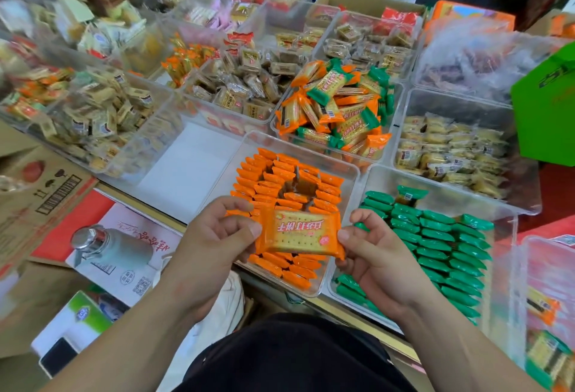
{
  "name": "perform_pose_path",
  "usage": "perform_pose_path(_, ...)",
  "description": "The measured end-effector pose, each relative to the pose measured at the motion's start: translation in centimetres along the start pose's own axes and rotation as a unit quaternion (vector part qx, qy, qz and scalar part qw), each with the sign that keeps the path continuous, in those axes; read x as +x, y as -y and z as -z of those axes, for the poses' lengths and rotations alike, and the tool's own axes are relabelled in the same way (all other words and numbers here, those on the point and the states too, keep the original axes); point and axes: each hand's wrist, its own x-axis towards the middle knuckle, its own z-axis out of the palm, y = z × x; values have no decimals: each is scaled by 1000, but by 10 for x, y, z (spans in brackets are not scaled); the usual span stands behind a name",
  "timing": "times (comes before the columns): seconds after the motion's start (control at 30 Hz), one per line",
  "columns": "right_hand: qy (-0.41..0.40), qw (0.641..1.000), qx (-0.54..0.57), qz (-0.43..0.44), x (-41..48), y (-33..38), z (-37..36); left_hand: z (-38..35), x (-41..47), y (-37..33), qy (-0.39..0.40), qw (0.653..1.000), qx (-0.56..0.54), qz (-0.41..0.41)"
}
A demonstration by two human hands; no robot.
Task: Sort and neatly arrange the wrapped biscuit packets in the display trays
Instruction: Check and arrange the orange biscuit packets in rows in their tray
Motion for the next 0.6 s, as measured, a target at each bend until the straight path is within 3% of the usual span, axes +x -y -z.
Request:
perform_pose_path(0.23,8,1000,14,14,-5,3,4,5,-4,2,33,999,25,-7)
perform_pose_path(0.47,-4,993,-115,7,-10,-1,4,5,-7,2,-23,996,80,-39)
perform_pose_path(0.6,-5,995,-89,-40,-13,0,-2,8,-7,4,1,999,-32,28)
